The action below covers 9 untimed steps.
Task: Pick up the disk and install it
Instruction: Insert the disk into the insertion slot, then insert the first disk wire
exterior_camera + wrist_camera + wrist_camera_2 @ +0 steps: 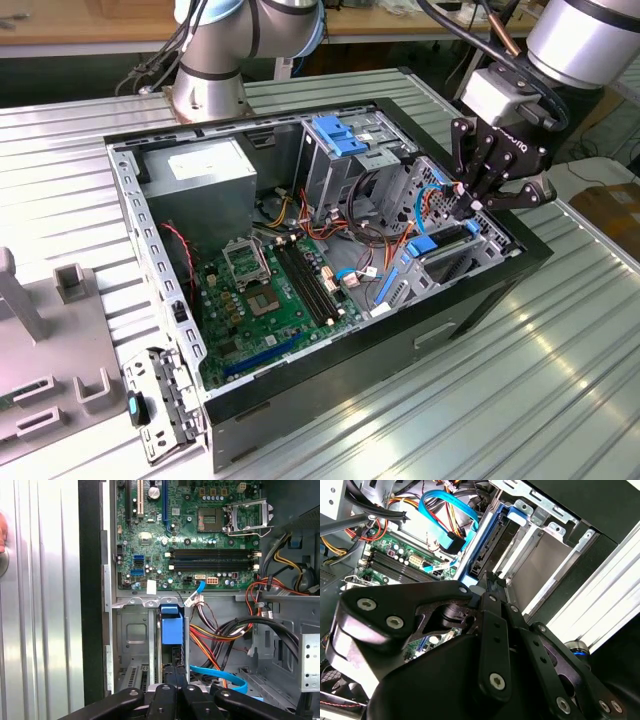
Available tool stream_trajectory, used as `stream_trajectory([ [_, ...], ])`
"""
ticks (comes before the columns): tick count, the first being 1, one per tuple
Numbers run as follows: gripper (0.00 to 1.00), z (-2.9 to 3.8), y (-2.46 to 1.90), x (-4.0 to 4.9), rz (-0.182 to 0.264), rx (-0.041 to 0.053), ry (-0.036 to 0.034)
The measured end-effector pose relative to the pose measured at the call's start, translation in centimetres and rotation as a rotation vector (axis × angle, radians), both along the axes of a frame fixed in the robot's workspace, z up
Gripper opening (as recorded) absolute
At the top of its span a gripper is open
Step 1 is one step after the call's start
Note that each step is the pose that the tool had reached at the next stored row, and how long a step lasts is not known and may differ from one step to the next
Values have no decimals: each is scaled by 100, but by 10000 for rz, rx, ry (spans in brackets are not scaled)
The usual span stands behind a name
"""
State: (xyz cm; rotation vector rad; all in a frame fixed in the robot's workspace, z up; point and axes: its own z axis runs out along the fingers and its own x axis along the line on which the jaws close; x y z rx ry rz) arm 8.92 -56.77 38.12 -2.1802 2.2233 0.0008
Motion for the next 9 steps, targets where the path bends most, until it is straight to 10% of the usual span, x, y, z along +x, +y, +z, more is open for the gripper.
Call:
stream_trajectory([
  [9, 11, 0, 0, 0, 2, 0, 0],
])
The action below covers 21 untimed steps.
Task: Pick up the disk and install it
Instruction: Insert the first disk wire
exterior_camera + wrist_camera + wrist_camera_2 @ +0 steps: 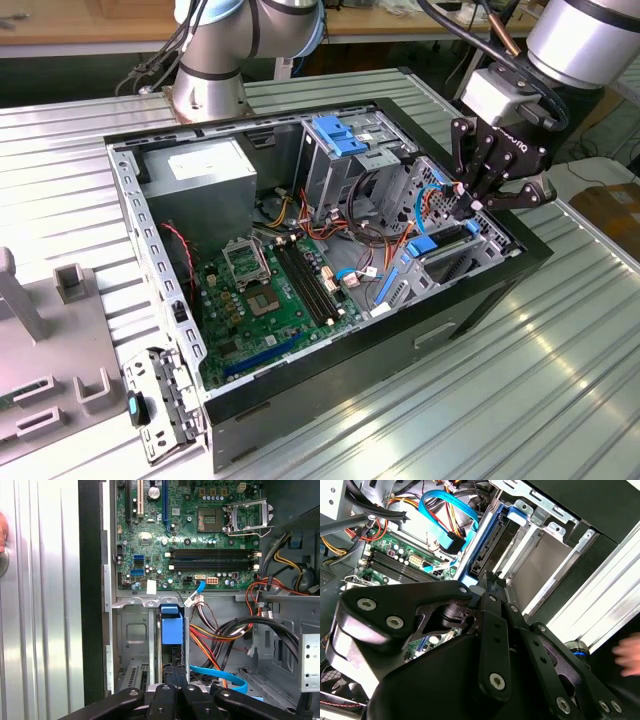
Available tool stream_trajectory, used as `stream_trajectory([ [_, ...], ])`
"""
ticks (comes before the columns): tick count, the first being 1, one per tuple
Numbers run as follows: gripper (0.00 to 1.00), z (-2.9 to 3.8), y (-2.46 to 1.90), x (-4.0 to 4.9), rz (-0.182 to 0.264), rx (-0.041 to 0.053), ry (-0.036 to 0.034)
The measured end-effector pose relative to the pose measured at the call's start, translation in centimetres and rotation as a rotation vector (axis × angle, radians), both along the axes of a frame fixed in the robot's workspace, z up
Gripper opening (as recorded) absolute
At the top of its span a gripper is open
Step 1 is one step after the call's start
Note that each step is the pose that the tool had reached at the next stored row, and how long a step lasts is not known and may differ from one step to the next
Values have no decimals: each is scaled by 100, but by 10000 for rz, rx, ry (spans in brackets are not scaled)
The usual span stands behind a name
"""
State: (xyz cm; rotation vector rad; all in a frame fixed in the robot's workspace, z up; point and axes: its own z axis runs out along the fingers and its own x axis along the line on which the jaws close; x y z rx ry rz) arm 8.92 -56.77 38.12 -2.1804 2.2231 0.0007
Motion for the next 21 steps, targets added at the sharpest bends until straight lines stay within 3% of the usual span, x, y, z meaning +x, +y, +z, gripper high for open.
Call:
stream_trajectory([
  [3, 11, 0, 2, 1, 213, -25, 0],
  [7, 11, 0, 2, 16, 1178, -36, -1],
  [11, 11, -1, 11, 185, 1362, -36, -1],
  [12, 11, -2, 23, 281, 1410, -34, -2],
  [14, 11, -3, 45, 366, 1476, -34, -2],
  [21, 11, -4, 97, 478, 1913, -35, -3],
])
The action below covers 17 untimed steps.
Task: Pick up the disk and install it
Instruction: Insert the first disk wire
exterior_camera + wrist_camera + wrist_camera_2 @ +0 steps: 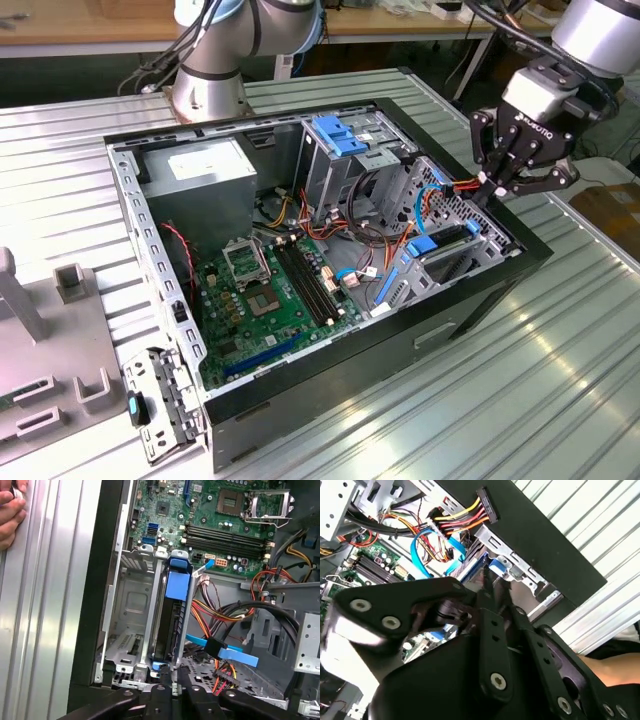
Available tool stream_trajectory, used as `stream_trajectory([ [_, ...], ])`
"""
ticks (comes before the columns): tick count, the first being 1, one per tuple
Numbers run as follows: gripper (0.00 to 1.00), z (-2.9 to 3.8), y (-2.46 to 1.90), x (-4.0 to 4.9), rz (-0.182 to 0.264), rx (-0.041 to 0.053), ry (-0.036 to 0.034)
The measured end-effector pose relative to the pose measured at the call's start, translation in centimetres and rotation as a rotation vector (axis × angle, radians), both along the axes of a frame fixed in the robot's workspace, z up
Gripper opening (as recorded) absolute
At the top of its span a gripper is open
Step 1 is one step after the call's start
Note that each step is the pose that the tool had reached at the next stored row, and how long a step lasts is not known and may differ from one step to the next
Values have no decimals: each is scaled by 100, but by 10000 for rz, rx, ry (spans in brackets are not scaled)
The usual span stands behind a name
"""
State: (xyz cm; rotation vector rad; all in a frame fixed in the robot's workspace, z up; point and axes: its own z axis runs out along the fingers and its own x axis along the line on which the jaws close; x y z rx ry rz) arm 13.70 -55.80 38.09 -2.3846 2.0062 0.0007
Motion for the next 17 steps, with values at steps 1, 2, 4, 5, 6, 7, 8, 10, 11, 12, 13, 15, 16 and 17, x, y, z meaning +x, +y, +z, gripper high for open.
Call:
stream_trajectory([
  [1, 29, 0, 10, 17, 166, 0, 0],
  [2, 36, 0, 15, 25, 249, 0, 0],
  [4, 36, -1, 25, 39, 477, -1, 0],
  [5, 36, -2, 26, 44, 783, -3, 0],
  [6, 36, -4, 26, 44, 1050, -2, 0],
  [7, 36, -7, 26, 44, 1226, -1, 0],
  [8, 36, -11, 26, 45, 1553, -1, 0],
  [10, 36, -17, 26, 48, 2050, -1, 0],
  [11, 36, -18, 26, 51, 2187, -2, 0],
  [12, 36, -21, 27, 58, 2583, 0, 0],
  [13, 36, -22, 27, 64, 2957, -1, 0],
  [15, 36, -24, 37, 83, 3387, -1, 0],
  [16, 36, -25, 51, 118, 3476, 1, 0],
  [17, 36, -26, 78, 185, 3491, 0, 0],
])
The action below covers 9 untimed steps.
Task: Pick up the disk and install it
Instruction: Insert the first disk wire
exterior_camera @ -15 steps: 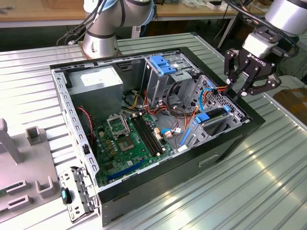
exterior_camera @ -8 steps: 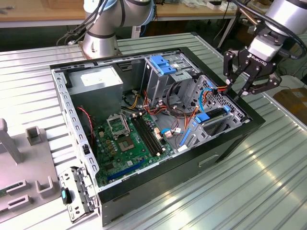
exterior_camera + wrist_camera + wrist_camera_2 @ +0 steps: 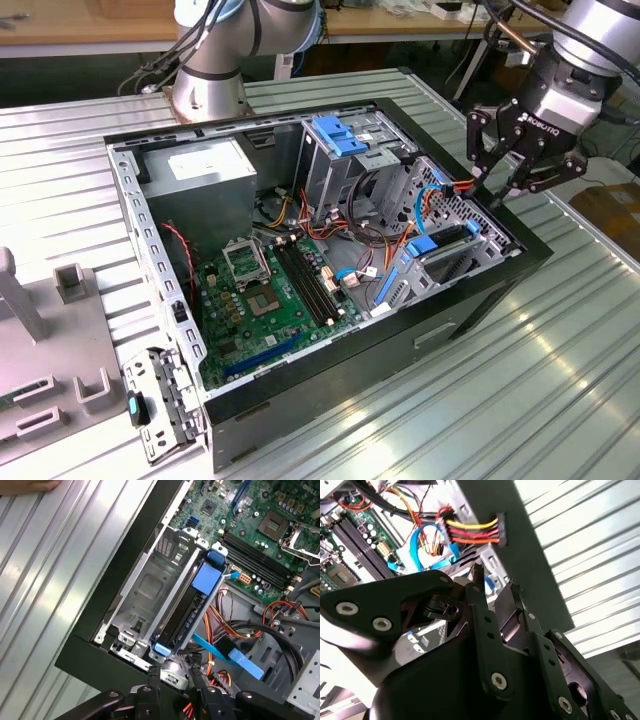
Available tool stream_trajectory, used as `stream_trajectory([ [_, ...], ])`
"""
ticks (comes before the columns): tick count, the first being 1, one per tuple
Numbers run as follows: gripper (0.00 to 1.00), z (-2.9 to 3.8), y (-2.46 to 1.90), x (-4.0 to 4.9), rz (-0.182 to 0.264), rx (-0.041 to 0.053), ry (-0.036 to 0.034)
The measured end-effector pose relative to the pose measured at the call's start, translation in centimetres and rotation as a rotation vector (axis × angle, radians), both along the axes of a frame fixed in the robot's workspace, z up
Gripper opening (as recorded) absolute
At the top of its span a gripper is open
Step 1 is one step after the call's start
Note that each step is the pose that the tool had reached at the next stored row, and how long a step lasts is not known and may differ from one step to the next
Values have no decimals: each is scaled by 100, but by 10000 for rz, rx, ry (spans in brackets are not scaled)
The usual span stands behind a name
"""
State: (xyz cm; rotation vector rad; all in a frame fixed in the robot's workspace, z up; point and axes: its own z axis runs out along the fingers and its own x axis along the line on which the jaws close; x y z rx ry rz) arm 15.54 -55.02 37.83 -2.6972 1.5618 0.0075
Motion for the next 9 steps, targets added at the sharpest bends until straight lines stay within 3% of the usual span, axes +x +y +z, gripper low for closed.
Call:
stream_trajectory([
  [6, 36, -5, 109, 147, 220, 0, -1],
  [9, 36, -6, 114, 158, 663, -1, 0],
])
